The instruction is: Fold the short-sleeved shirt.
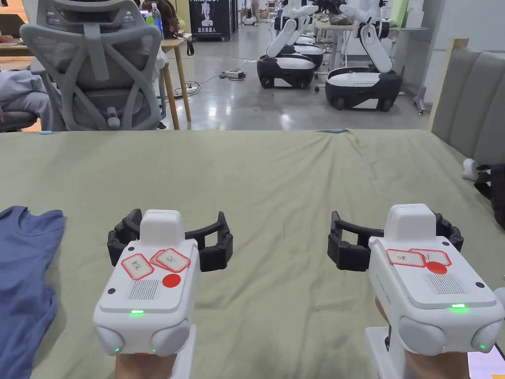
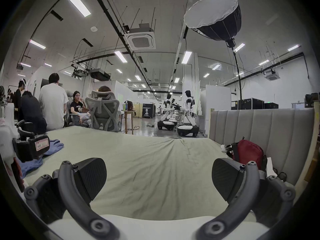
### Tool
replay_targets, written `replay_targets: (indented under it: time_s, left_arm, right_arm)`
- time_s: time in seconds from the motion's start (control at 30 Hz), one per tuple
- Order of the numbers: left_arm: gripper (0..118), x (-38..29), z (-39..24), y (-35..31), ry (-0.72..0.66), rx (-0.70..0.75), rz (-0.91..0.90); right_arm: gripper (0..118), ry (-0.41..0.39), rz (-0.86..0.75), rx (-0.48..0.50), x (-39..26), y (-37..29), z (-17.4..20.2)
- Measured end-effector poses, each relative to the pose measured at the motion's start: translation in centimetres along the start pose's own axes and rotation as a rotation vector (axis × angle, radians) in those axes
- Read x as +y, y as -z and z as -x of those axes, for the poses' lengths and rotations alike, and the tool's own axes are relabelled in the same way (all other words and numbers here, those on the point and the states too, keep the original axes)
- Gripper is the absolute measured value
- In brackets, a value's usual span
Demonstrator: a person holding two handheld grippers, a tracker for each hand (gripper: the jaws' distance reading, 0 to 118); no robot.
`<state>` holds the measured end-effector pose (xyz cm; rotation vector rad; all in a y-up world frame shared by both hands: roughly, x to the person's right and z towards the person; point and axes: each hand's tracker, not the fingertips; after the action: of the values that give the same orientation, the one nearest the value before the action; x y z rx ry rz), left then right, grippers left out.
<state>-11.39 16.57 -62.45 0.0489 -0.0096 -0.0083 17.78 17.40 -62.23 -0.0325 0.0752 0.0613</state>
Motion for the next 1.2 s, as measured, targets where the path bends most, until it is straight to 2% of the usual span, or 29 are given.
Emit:
replay_targets:
  time_s: [0.07,0.2,0.37,0.57,0.6,0.63,0.67,0.7,0.73,0.77,0.87,1.03,1.1,1.2]
  left_arm:
    - [118,0.2,0.2,-0.2,-0.024,0.004,0.013]
    - [118,0.3,-0.3,-0.3,0.064,0.008,0.006]
    - [118,0.2,-0.3,-0.4,0.022,-0.016,0.007]
    - [118,0.0,-0.4,-0.3,0.037,-0.015,0.019]
    - [117,0.1,-0.5,-0.3,0.037,-0.012,0.032]
    - [109,0.2,-0.4,-0.4,0.038,-0.025,0.042]
    - [80,0.2,-0.5,-0.4,0.037,-0.026,0.041]
    - [42,0.2,-0.5,-0.5,0.043,-0.031,0.032]
    - [1,0.1,-0.7,-0.5,0.055,-0.018,0.023]
    - [0,0.0,-0.8,-0.4,0.07,0.002,0.016]
    - [0,0.3,-0.6,-0.1,0.031,-0.056,0.045]
    - [0,0.7,0.7,-0.3,0.043,-0.007,0.03]
    - [0,0.9,2.7,-0.8,0.037,0.036,0.033]
    - [0,1.4,7.6,-2.2,0.025,0.188,0.046]
  right_arm:
    - [118,0.002,0.004,0.003,0.0,0.1,-0.1]
    - [118,0.008,0.015,-0.012,0.2,-0.5,0.2]
    - [118,0.004,0.019,-0.001,0.3,-0.4,0.5]
    - [118,0.0,0.029,-0.011,0.3,-0.2,0.4]
    - [118,-0.003,0.023,-0.016,0.3,-0.3,0.4]
    - [117,-0.004,0.021,-0.014,-0.1,0.0,0.1]
    - [100,-0.002,0.017,-0.002,-0.2,0.2,0.0]
    - [74,-0.004,0.013,0.004,-0.3,0.2,-0.1]
    - [33,-0.012,0.01,-0.003,-0.3,0.3,0.0]
    - [0,-0.03,0.012,-0.014,-0.3,0.2,0.3]
    - [0,-0.042,0.024,-0.02,-0.3,0.4,0.5]
    - [0,-0.038,0.024,-0.001,0.2,0.6,1.9]
    - [0,-0.039,0.017,0.04,0.6,1.2,3.8]
    - [0,-0.008,0.012,0.159,0.5,2.9,7.9]
